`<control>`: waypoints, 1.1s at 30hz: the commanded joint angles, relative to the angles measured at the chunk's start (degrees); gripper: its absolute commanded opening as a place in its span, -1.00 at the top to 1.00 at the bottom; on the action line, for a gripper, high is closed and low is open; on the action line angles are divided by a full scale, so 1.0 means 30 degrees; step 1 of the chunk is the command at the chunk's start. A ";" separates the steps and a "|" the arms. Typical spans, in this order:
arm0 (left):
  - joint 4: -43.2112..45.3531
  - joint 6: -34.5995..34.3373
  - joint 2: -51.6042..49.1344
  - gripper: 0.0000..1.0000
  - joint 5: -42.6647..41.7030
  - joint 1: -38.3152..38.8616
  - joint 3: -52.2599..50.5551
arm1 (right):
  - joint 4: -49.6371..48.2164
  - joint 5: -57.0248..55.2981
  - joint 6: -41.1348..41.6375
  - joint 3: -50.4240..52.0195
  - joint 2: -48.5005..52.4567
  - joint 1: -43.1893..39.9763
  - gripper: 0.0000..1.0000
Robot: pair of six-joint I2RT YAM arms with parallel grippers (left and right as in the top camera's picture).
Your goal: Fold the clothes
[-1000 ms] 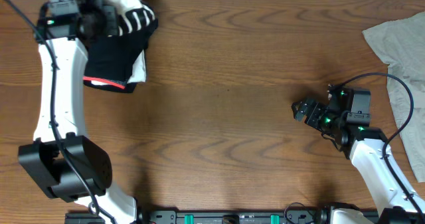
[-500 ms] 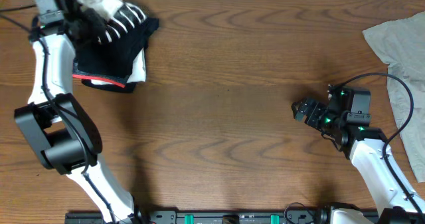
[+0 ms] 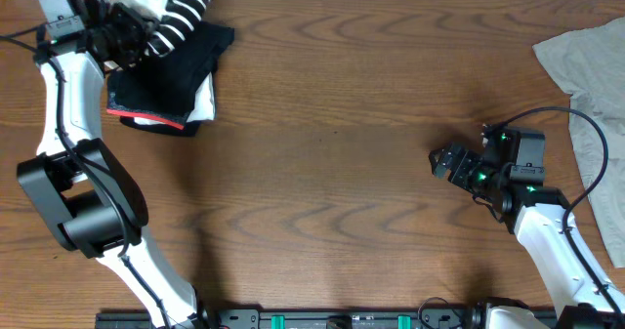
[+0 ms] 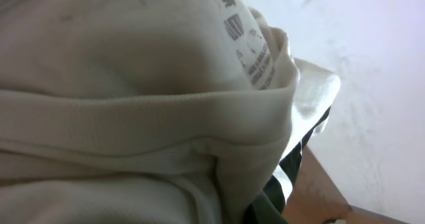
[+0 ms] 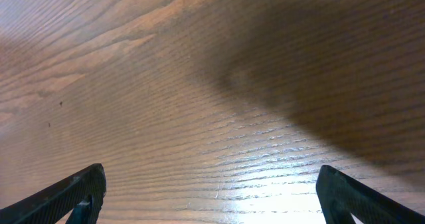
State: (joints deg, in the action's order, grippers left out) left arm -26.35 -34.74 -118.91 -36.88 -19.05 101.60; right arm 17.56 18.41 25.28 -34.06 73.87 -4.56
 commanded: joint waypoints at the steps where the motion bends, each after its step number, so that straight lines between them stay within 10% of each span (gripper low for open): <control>1: -0.0670 -0.0291 0.0809 0.88 0.0299 -0.0087 -0.0051 | 0.0015 -0.0073 -0.0015 -0.0066 -0.0124 -0.0211 -0.98; 27: -0.7067 0.1341 0.1778 0.88 0.3534 -0.0342 -0.0750 | 0.0015 -0.0073 -0.0007 -0.0066 -0.0124 -0.0211 -0.98; 33: -0.7045 0.1341 0.1836 0.06 0.3730 -0.0444 -0.1151 | 0.0015 -0.0073 -0.0015 -0.0066 -0.0124 -0.0211 -0.98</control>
State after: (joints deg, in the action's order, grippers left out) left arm -47.44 -31.09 -114.98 -26.74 -19.84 98.59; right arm 17.58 18.41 25.28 -34.06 73.87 -4.56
